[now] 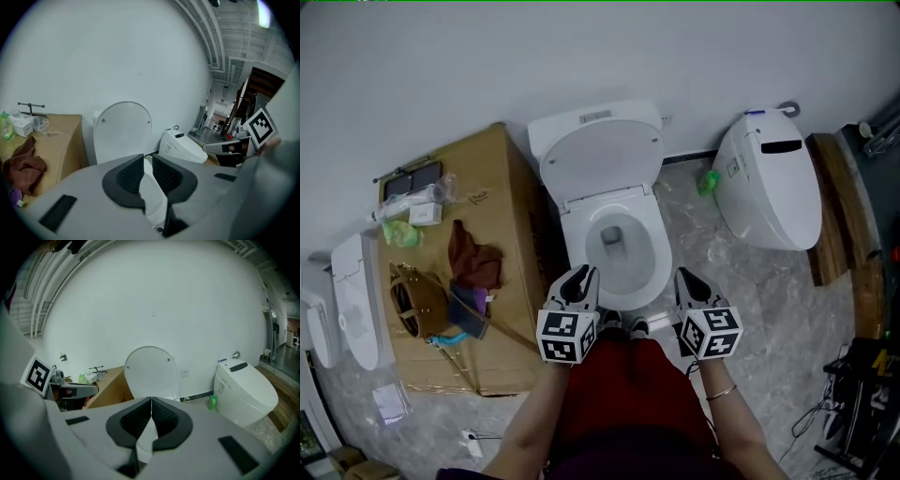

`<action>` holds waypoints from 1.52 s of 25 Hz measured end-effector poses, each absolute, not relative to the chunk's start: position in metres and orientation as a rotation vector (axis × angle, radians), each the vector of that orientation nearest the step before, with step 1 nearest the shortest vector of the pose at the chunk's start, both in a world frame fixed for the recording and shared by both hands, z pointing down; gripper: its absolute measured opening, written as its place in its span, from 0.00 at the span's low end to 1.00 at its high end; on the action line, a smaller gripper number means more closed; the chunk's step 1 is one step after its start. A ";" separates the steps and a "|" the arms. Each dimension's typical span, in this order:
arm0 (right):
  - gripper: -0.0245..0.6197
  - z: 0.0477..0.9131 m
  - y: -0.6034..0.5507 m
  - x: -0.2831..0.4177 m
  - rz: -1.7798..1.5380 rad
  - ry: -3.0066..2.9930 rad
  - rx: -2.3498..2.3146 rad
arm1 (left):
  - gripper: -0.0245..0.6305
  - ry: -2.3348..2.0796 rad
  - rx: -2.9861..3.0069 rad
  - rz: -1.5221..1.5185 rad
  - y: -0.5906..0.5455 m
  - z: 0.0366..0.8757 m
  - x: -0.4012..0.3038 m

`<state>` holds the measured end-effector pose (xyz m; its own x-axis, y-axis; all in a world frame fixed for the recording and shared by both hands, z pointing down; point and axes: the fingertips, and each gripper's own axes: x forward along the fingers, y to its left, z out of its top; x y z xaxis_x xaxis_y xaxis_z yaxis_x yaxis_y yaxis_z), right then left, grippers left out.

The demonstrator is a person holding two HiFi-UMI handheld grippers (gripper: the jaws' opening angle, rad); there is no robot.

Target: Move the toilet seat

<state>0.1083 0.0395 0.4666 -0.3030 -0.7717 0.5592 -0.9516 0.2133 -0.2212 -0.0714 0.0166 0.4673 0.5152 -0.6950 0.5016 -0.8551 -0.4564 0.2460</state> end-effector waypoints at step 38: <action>0.21 0.753 0.025 0.139 1.223 -1.742 1.232 | 0.20 -1.258 1.657 0.742 0.032 0.752 -0.107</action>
<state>0.1391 0.0245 0.7525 -0.3303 -0.3166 0.8892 -0.9439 0.1148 -0.3097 -0.1066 0.0324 0.7517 0.3022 -0.4115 0.8599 -0.9516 -0.0779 0.2972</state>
